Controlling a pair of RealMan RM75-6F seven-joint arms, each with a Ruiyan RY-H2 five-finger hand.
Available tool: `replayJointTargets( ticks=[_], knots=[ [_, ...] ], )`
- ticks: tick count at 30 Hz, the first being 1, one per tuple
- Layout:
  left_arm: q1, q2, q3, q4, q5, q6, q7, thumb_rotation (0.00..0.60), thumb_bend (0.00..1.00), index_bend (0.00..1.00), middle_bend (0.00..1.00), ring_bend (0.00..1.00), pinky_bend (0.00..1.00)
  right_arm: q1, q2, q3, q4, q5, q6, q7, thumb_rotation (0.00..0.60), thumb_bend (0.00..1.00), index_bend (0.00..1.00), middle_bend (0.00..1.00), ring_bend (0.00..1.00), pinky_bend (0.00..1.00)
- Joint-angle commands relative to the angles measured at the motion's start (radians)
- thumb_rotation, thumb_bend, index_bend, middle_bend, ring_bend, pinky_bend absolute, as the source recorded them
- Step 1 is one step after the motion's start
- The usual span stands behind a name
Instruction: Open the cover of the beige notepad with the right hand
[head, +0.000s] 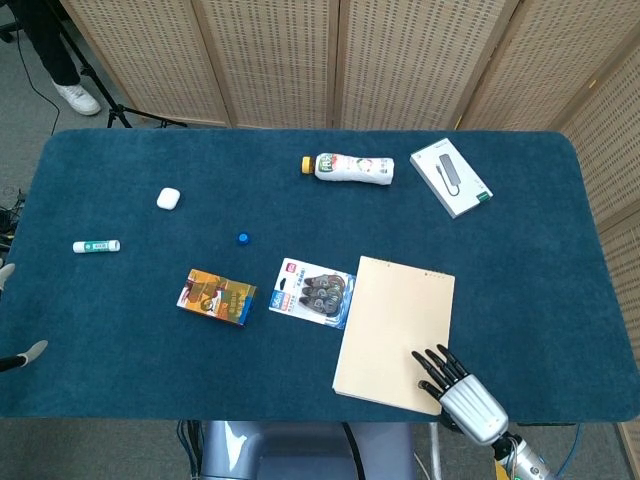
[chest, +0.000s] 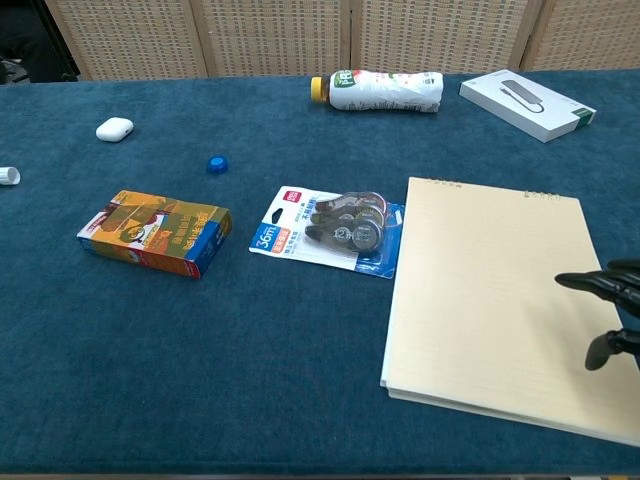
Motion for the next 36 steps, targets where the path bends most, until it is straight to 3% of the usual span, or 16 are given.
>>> replayJointTargets(
  ticks=[1,7,11,26,36],
  knots=[
    [-0.001,0.0,0.0,0.001,-0.001,-0.002,0.001,0.6,0.0,0.0,0.0,0.0,0.0,0.001,-0.003,0.001,0.001,0.004,-0.002,-0.003,0.6,0.2,0.35,0.0,0.0,0.0],
    [-0.001,0.0,0.0,0.0,-0.001,-0.003,0.002,0.6,0.0,0.0,0.0,0.0,0.0,0.002,-0.013,0.015,0.002,0.023,-0.002,-0.006,0.6,0.24,0.35,0.0,0.0,0.0],
    [-0.002,-0.001,0.0,-0.001,-0.002,-0.004,0.003,0.6,0.0,0.0,0.0,0.0,0.0,0.005,-0.017,0.016,0.003,0.026,-0.002,-0.009,0.6,0.36,0.35,0.0,0.0,0.0],
    [-0.001,0.002,-0.001,-0.001,-0.002,-0.005,-0.002,0.6,0.0,0.0,0.0,0.0,0.0,0.013,-0.041,0.027,0.016,0.039,-0.006,-0.031,0.6,0.39,0.35,0.0,0.0,0.0],
    [-0.002,0.002,-0.003,-0.001,-0.005,-0.005,-0.003,0.6,0.0,0.0,0.0,0.0,0.0,0.033,-0.049,0.062,0.005,0.064,-0.007,-0.033,0.6,0.39,0.35,0.0,0.0,0.0]
  ],
)
